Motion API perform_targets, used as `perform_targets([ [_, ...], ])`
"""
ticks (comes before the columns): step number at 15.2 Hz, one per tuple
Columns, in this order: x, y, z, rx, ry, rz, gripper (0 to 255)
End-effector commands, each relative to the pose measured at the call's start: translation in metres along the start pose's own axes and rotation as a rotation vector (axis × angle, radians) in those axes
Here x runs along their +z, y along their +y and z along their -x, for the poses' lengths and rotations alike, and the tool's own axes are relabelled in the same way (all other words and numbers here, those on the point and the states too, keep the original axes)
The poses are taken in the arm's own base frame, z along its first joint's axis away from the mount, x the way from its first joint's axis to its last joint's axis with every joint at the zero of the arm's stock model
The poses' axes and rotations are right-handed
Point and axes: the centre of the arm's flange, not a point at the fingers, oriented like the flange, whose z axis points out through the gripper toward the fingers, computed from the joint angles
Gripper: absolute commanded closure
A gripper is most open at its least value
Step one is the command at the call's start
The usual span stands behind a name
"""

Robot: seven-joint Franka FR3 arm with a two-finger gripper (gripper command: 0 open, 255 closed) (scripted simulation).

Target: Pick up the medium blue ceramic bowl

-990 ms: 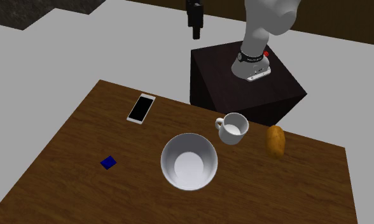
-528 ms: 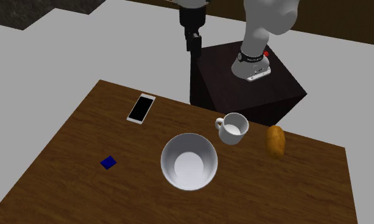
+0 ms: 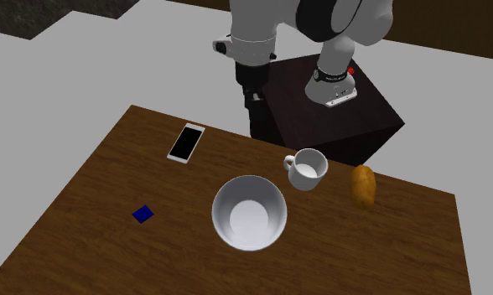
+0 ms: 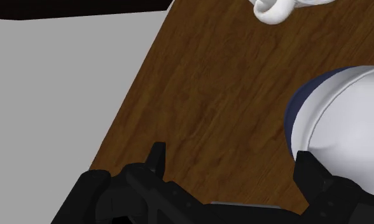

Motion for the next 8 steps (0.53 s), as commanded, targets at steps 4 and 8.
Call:
perform_targets([
  [4,0.046,-0.043,-0.011,0.007,0.014,-0.018,0],
  [8,0.081,-0.079,-0.02,0.011,0.024,-0.032,0],
])
